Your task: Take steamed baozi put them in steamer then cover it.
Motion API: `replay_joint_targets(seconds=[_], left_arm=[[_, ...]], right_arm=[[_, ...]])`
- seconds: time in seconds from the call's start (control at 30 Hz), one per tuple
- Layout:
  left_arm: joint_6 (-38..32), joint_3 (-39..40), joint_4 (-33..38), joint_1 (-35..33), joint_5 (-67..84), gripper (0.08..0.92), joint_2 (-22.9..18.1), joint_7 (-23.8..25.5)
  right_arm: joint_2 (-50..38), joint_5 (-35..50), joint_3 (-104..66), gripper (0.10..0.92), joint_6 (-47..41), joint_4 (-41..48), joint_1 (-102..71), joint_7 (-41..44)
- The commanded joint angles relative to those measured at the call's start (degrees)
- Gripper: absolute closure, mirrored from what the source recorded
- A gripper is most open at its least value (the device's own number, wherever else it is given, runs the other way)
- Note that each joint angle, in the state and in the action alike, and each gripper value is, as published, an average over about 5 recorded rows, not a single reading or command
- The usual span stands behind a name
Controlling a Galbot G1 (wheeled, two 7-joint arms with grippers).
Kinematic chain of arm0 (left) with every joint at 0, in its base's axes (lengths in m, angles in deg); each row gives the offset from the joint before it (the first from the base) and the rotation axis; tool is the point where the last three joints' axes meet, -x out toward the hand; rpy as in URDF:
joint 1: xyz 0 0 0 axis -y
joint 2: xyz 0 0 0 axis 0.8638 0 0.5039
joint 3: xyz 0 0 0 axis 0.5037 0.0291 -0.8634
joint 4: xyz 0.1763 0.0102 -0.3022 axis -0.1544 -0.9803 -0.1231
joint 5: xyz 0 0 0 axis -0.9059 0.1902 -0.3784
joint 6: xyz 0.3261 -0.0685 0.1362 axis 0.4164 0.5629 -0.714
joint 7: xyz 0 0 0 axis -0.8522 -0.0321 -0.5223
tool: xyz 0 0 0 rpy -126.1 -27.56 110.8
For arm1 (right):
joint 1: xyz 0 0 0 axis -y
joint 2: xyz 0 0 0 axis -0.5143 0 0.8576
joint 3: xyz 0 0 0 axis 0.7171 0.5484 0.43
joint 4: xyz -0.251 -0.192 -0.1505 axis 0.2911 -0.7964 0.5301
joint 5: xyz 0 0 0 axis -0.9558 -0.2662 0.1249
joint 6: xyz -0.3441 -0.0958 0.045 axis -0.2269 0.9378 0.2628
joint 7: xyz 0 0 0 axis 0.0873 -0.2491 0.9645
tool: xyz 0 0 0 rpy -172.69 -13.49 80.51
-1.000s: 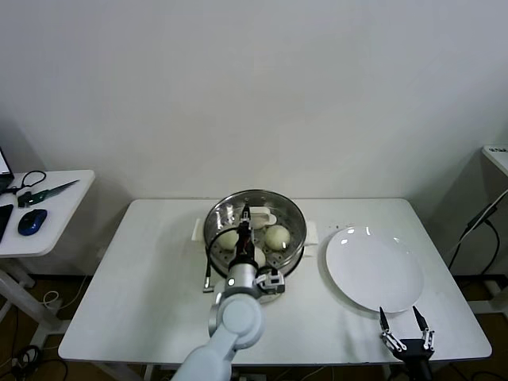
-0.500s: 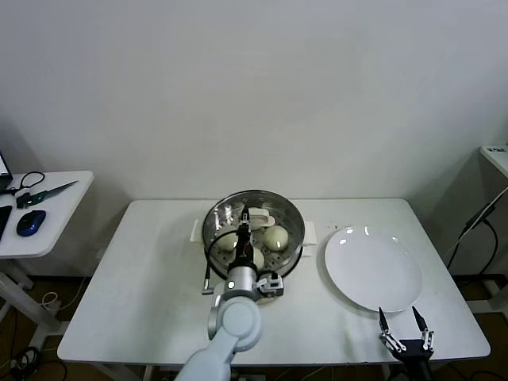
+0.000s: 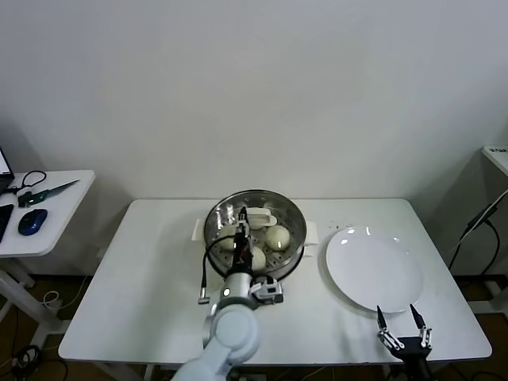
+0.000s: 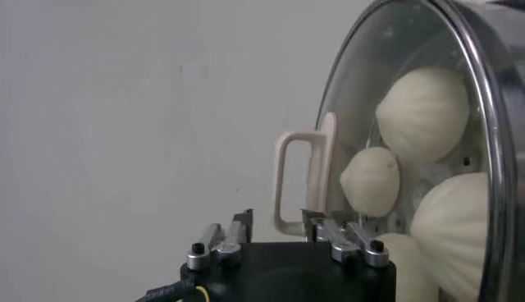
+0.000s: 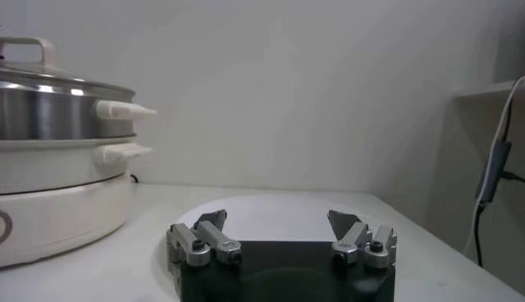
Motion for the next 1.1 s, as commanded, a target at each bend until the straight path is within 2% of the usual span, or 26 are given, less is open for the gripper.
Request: replay_joint_targets(seconds=[0.03, 0.17, 0.27, 0.4, 0.5, 0.63, 0.73, 0.87, 1.1], left_arm=[[1.13, 0.77, 7.89, -1.63, 6.74, 0.485, 3.11, 0.49], [-0.95, -0.07, 14.86, -4.54, 16.21, 0.372, 7.00, -4.70], [-6.35, -4.16, 19.16, -7.54, 27.20, 0.285, 10.05, -11.58], [-15.48, -15.56, 20.78, -12.42, 46.95, 0.195, 12.39, -21.49], [-21.67, -25.97, 20.44, -17.30, 63.85, 0.180, 12.82, -25.23], [-33.70, -39.01, 16.83, -24.03, 83.73, 0.177, 12.39, -23.78], [-41.55, -45.26, 13.00, -29.93, 94.88, 0.177, 14.01, -22.01], [-49.37, -46.77, 8.41, -36.50, 100.08, 0.177, 15.56, -20.66], [-55.45, -44.00, 0.36, -37.48, 99.24, 0.177, 11.17, -17.83]], right_arm=[[0.30, 0.46, 0.08, 0.203, -0.80, -0.03, 0.05, -1.16], [0.15, 1.34, 0.24, 0.203, -0.96, -0.74, -0.03, -3.02], [-0.89, 1.84, 0.82, 0.203, -1.35, -1.59, -0.16, -2.93], [-1.10, 1.00, 1.41, 0.203, -1.67, -2.42, 0.20, -1.80], [0.84, -0.78, 0.51, 0.203, -1.43, -2.23, 1.17, -0.11], [1.37, -0.98, 0.56, 0.203, -1.07, -1.75, 1.94, 0.23], [1.35, -0.80, 0.89, 0.203, -0.98, -1.31, 2.44, 0.27], [1.39, -0.17, 1.13, 0.203, -1.00, -0.77, 3.29, 0.12], [0.90, 1.39, 1.53, 0.203, -1.19, -0.02, 3.90, 0.00]])
